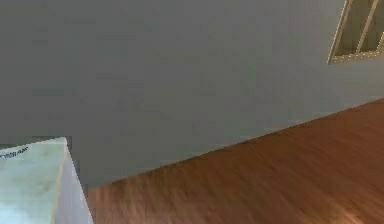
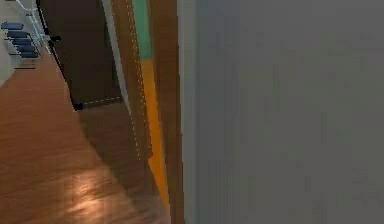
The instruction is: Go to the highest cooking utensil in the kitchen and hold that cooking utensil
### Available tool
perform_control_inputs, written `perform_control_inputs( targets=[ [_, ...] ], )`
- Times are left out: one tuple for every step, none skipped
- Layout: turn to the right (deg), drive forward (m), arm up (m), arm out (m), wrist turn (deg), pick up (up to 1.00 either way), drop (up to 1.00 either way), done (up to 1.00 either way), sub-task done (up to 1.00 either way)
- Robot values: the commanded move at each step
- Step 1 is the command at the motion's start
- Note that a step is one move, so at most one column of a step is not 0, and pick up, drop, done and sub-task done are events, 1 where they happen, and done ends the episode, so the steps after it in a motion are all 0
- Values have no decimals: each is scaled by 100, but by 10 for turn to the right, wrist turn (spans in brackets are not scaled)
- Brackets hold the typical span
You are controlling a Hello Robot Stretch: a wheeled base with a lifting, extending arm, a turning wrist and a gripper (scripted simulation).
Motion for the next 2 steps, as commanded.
perform_control_inputs(
  targets=[
    [270,0,0,0,0,0,0,0,0],
    [0,30,0,0,0,0,0,0,0]
  ],
)
